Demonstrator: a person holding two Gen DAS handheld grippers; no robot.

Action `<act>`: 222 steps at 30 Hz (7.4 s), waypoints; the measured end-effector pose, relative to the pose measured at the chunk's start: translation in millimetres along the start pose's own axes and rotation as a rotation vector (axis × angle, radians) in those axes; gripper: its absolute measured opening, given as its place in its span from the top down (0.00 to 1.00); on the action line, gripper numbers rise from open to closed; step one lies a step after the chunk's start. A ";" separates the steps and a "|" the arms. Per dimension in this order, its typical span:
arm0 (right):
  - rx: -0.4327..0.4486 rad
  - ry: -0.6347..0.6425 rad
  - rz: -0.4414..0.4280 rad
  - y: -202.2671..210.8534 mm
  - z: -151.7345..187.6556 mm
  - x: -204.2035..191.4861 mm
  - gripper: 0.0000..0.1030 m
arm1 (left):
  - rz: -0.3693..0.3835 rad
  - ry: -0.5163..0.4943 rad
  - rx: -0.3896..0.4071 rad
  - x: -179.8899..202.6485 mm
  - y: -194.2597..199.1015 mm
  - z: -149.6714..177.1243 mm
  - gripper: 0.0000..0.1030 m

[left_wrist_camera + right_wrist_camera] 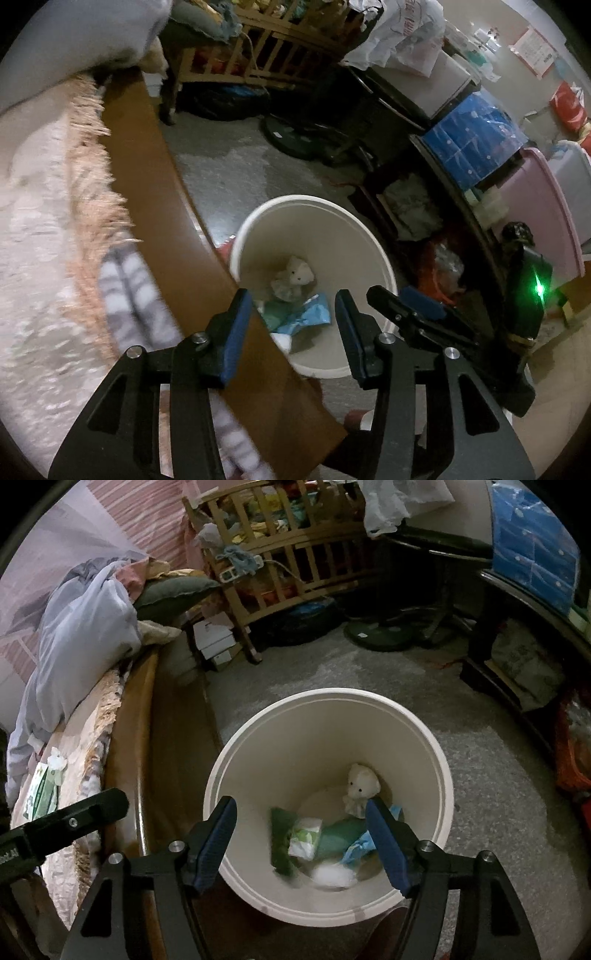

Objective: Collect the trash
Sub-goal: 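Carry the sponge and green packet to the cream bucket and open both grippers, then return both tools from the bucket to the bed, then grasp the crumpled white tissue with the right gripper while the left gripper grasps the white medicine box, then carry the tissue and medicine box to the cream bucket and open both grippers, then return both tools from the bucket to the items on the bed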

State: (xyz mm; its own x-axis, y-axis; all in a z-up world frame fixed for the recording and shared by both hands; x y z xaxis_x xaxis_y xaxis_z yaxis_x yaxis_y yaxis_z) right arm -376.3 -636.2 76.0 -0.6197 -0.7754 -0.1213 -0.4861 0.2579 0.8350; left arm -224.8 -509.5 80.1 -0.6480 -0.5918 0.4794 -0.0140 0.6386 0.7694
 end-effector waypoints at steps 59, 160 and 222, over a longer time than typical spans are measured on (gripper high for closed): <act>-0.116 0.665 -0.329 -137.8 -54.5 -434.3 0.32 | -0.403 0.482 0.194 -320.2 223.0 98.7 0.56; 0.018 0.226 -0.153 19.8 9.0 -64.1 0.78 | -0.087 -0.007 0.037 -20.5 39.7 25.1 0.85; 0.022 0.117 -0.160 -2.1 -3.0 -62.6 0.35 | -0.186 0.036 0.091 -55.7 56.9 23.3 0.52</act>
State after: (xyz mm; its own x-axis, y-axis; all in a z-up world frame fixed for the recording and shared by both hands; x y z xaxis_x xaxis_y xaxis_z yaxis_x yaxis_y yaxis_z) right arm -334.7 -589.9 83.5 -0.4579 -0.8691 -0.1870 -0.5866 0.1374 0.7981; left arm -207.3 -428.7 87.3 -0.6000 -0.7198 0.3492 -0.2003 0.5577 0.8055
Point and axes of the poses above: each gripper's, at about its wrist camera, not at the fingertips, and y roughly against the way its jaws point, x to its right, z to its underside, the point moved 1 cm from there along -y, roughly the way its jaws point, and after that the axes turned 6 degrees about y, right-handed, at the moved point
